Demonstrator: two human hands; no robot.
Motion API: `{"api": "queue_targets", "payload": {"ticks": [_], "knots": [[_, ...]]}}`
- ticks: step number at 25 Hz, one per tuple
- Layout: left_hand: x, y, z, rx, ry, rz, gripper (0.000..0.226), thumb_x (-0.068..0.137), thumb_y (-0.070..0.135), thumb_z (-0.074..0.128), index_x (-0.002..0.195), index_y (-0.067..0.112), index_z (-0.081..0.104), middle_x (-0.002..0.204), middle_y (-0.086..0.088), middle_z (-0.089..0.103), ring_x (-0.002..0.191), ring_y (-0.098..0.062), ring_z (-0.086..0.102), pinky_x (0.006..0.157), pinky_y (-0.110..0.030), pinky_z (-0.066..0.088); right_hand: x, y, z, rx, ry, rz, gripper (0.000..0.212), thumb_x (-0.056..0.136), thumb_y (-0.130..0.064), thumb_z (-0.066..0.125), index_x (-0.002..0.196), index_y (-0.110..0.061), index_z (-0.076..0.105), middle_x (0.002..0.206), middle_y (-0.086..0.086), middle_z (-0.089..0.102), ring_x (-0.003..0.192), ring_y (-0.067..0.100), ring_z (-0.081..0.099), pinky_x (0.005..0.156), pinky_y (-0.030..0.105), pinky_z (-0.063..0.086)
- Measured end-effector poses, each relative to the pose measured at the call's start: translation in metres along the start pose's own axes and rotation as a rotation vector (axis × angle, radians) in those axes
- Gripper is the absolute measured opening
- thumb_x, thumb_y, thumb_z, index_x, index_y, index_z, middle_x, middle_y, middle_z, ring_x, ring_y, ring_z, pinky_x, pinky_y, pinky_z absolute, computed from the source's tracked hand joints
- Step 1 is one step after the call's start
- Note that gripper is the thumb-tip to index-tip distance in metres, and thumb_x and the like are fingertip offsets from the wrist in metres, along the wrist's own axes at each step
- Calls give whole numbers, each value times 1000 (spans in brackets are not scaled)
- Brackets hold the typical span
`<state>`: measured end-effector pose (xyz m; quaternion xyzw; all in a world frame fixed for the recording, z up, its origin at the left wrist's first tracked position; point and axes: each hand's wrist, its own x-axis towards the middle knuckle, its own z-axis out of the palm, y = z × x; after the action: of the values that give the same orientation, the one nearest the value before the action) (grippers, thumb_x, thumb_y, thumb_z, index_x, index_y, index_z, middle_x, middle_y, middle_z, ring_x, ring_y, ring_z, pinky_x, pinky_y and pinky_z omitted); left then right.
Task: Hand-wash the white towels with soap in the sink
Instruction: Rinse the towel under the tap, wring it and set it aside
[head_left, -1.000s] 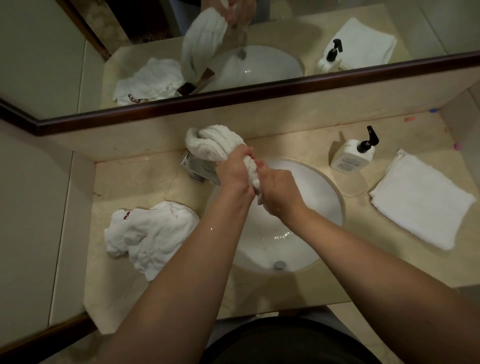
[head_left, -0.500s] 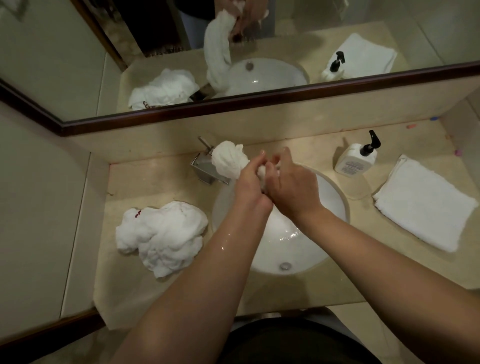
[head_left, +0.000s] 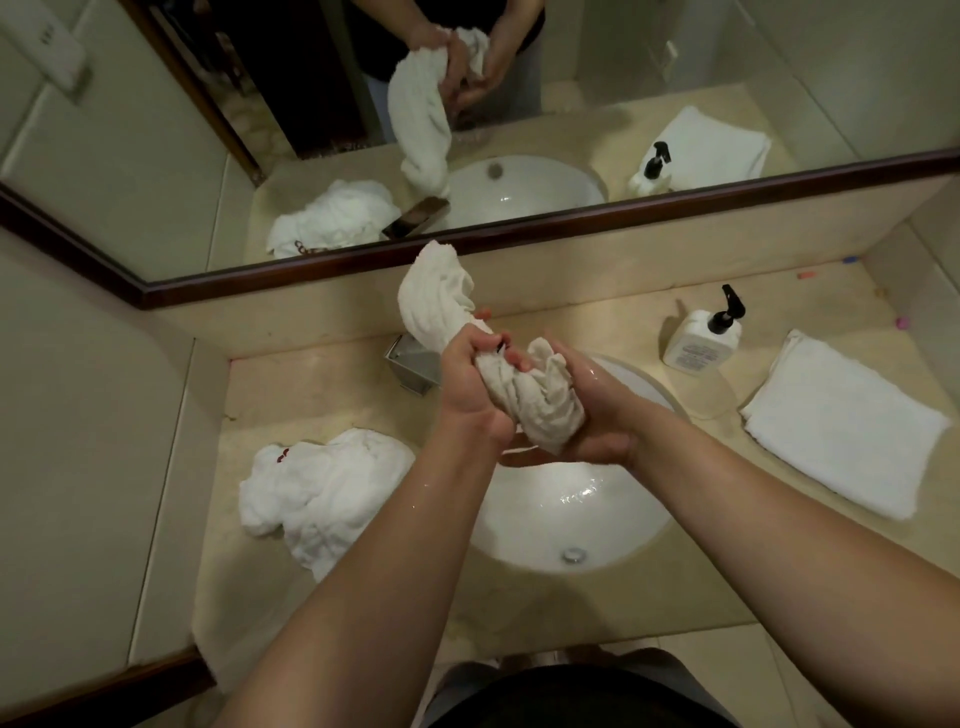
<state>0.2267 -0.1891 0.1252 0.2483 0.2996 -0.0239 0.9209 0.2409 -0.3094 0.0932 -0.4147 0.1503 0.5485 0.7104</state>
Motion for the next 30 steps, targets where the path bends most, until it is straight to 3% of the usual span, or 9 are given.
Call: {"api": "queue_targets", "payload": {"ticks": [5, 10, 14, 16, 19, 23, 26, 28, 30], "knots": [[-5, 8, 7, 180, -156, 3, 36, 64, 4, 47, 97, 17, 52, 59, 1, 47, 43, -12, 44, 51, -21, 44, -16, -17, 3, -74, -158, 100, 110, 73, -94, 14, 127, -13, 66, 133, 25, 59, 122, 48, 55, 94, 48, 53], [-9, 5, 16, 361, -186, -8, 38, 63, 5, 49, 99, 13, 54, 57, -2, 46, 47, -14, 43, 53, -24, 44, -26, -25, 7, -161, -233, 69, 79, 89, -74, 32, 120, -11, 68, 125, 21, 63, 110, 45, 63, 76, 42, 58], [-12, -7, 32, 442, 49, 179, 18, 66, -2, 61, 76, 11, 69, 67, -6, 54, 60, -15, 55, 61, -30, 50, -34, -26, 7, -238, 53, -136, 42, 93, -35, 38, 89, -2, 64, 84, 21, 66, 65, 34, 65, 49, 27, 42], [-7, -15, 33, 397, 161, 209, 36, 80, -9, 56, 62, 18, 72, 73, -10, 62, 74, -23, 63, 72, -38, 52, -33, -21, 11, -337, 312, -285, 41, 95, -25, 32, 74, -3, 60, 63, 19, 63, 51, 28, 59, 45, 25, 34], [3, -26, 32, 281, 307, 266, 14, 82, -7, 59, 86, 6, 61, 64, -10, 61, 56, -25, 59, 54, -33, 49, -20, -12, 11, -501, 541, -439, 42, 100, -19, 34, 65, -16, 57, 55, 9, 59, 38, 14, 53, 36, 20, 33], [21, -37, 29, 183, 443, 270, 18, 85, 7, 73, 80, 7, 56, 57, -3, 56, 42, -14, 52, 43, -24, 45, 5, 0, -2, -686, 729, -709, 51, 102, -32, 36, 53, -24, 52, 54, -2, 57, 46, 13, 53, 41, 27, 38], [29, -37, 30, 129, 439, 179, 23, 85, 3, 67, 72, 10, 50, 54, -1, 49, 37, -10, 46, 40, -19, 42, 15, 1, -13, -755, 760, -784, 49, 96, -33, 30, 52, -16, 44, 53, 5, 52, 50, 18, 45, 50, 34, 33], [36, -37, 29, 101, 421, 92, 26, 85, 2, 62, 68, 11, 46, 53, 0, 44, 36, -9, 43, 42, -18, 41, 14, -1, -21, -953, 759, -891, 44, 98, -27, 29, 58, -13, 42, 55, 7, 49, 52, 24, 42, 50, 32, 25], [37, -37, 32, 77, 416, 33, 27, 84, 3, 61, 65, 13, 45, 53, 2, 44, 36, -8, 43, 44, -19, 42, 13, -4, -32, -1245, 792, -1164, 41, 96, -19, 29, 61, -10, 47, 52, 9, 51, 46, 29, 44, 50, 31, 21]]}}
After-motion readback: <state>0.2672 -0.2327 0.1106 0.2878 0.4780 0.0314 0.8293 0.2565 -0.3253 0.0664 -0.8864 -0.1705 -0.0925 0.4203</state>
